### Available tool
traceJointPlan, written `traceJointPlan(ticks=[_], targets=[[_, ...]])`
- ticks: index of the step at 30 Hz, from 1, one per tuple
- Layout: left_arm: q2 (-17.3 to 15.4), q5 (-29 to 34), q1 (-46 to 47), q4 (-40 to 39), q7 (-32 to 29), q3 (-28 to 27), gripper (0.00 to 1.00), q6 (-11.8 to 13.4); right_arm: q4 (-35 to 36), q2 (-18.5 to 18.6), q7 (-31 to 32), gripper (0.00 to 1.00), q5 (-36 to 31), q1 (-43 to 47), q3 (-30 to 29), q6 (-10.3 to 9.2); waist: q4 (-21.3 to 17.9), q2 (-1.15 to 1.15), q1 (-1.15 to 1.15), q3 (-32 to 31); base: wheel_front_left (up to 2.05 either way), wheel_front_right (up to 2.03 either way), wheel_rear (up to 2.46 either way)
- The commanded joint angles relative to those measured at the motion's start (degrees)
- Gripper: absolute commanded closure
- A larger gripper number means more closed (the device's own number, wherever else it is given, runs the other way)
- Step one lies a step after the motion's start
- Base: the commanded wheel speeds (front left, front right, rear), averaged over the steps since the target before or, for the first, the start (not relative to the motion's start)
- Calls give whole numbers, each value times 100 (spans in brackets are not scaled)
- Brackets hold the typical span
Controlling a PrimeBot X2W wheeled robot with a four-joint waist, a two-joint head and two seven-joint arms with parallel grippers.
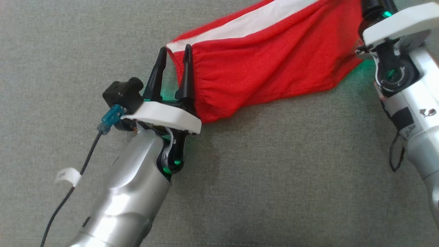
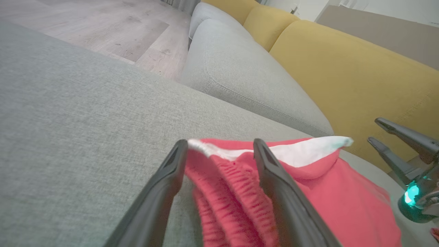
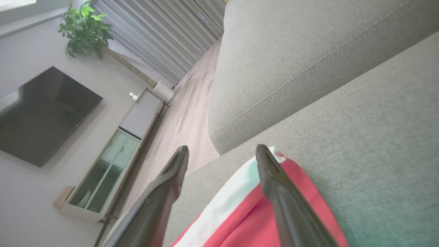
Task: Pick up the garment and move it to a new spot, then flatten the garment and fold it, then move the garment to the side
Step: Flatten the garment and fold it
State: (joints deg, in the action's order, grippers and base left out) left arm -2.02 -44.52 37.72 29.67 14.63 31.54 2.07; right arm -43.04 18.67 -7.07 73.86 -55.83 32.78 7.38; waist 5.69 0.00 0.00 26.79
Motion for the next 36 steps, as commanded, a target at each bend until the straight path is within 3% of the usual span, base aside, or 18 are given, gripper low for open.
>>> traceJointPlan(ticks=[1,6,10,14,26,27,28,29,36], targets=[[-86,116,-78,-93,37,-170,0,80,75,12,-198,0,-131,-12,76,11,-10,0,0,-55,0,0,0],[-86,376,-322,-121,37,-298,0,254,-56,166,-564,0,-697,54,368,11,-36,0,0,-172,0,0,0],[-86,791,-586,-251,37,-474,0,477,-501,355,-767,0,-1730,29,589,11,-43,0,0,-273,0,0,0],[-86,1103,-887,-412,37,-647,0,574,-1105,261,-790,0,-2829,119,485,11,3,0,0,-375,0,0,0],[-86,1307,-1187,-561,37,-663,0,578,-2791,-281,-498,0,-3668,245,488,11,273,0,0,-478,0,0,0],[-86,1324,-1206,-558,37,-673,0,577,-2837,-331,-427,18,-3655,279,476,11,287,0,0,-495,0,0,0],[-86,1330,-1231,-554,37,-691,0,580,-2864,-376,-366,84,-3629,317,463,11,296,0,0,-513,0,0,0],[-86,1332,-1260,-551,37,-708,0,578,-2876,-412,-328,100,-3595,358,450,11,302,0,0,-538,0,0,0],[-86,1424,-1564,-482,37,-901,0,533,-2884,-451,-489,100,-3091,720,65,11,206,0,0,-901,0,0,0]])
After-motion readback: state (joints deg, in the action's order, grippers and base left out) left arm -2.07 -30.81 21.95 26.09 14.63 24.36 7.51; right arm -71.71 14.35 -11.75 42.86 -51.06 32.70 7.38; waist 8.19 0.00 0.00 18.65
